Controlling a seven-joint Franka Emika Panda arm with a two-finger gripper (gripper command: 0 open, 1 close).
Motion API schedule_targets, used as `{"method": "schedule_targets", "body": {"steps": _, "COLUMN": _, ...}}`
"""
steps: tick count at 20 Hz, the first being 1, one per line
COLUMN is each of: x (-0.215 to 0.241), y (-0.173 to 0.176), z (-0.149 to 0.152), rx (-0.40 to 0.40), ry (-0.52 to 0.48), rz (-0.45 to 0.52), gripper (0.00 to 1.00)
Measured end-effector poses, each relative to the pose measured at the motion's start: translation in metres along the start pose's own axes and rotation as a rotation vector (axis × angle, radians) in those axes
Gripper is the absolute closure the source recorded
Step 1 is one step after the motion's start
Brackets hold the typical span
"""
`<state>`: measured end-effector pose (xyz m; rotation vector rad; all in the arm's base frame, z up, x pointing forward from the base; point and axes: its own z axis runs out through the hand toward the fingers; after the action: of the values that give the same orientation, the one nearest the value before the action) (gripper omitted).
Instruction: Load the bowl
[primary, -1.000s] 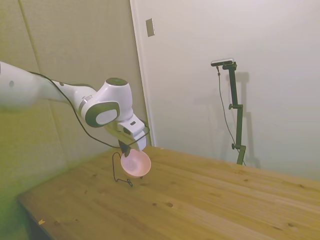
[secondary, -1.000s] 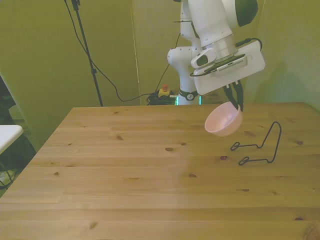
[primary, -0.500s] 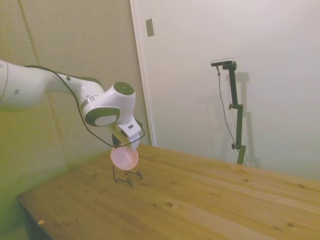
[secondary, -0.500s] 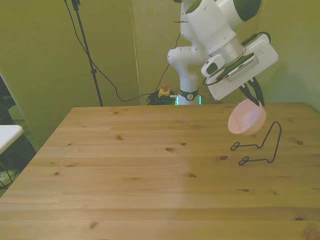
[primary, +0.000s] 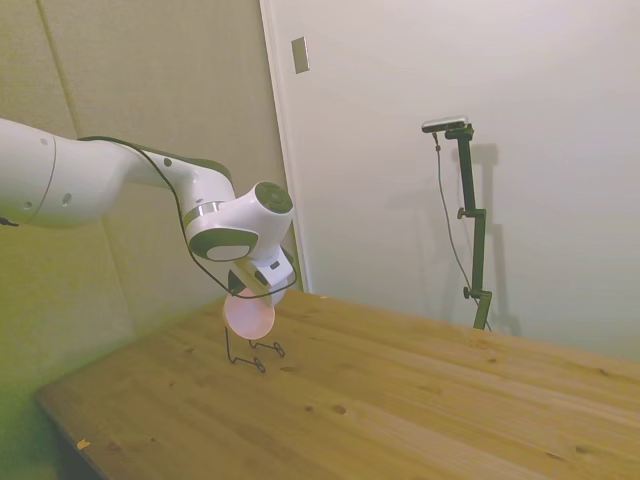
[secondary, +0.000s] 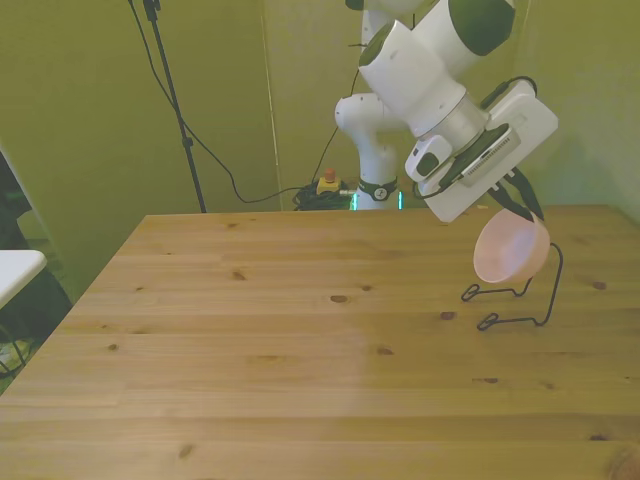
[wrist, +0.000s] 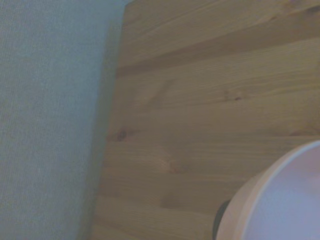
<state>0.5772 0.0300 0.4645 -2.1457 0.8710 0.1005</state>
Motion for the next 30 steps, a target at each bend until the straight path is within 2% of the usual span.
{"method": "schedule_targets", "body": {"steps": 10, "x": 0.015, "y": 0.014, "z": 0.018, "rx": 0.069, "ry": -0.063, "rz": -0.019, "gripper": 1.0}}
{"method": "schedule_targets", "body": {"steps": 30, "x": 0.036, "y": 0.034, "z": 0.041, "rx": 0.072, "ry": -0.088, "rz": -0.017, "gripper": 1.0}}
